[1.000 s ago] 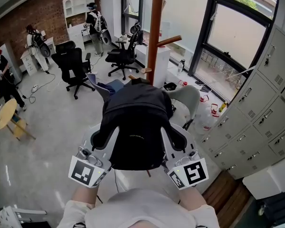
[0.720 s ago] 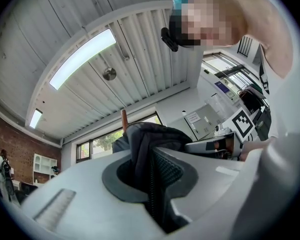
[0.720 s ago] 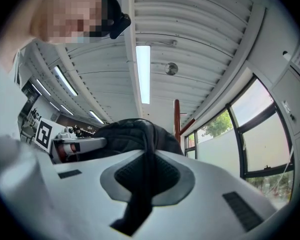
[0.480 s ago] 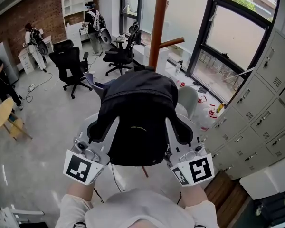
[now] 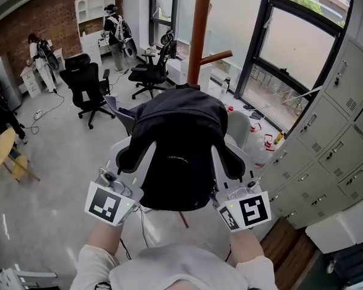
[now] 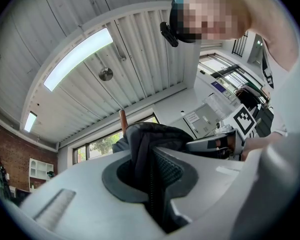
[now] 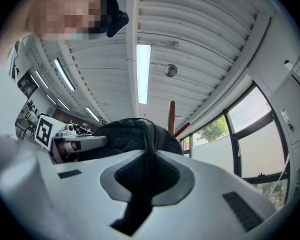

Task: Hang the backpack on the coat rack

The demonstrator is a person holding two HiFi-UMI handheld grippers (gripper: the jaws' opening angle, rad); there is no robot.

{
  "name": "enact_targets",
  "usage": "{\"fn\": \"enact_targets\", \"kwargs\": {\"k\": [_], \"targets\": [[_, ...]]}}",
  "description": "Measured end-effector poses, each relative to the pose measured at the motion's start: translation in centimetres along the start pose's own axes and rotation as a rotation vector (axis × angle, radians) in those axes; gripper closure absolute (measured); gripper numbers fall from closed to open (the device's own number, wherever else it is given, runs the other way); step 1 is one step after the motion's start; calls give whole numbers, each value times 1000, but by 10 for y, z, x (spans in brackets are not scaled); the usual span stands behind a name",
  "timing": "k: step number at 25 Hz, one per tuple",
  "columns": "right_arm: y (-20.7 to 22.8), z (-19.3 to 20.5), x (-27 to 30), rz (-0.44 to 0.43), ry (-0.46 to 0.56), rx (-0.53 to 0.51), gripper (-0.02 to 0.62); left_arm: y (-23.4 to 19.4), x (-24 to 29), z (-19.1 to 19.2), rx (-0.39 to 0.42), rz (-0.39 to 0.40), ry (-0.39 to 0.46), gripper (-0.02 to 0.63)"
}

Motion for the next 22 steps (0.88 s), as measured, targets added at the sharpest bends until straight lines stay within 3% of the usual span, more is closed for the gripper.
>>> {"fn": "enact_targets", "kwargs": {"k": [22], "targets": [[-3,71,-10,22,-161,83,555,10,-6,70,-108,17,-112,565]]}}
Point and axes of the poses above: the fingertips, and each gripper's own axes: x forward along the fingers, y to its right, z out of its underside, the point moved 2 cm from there along -x, backward along the fingers, and after that the axes turned 1 degree about -x, right-handed, at the moved point
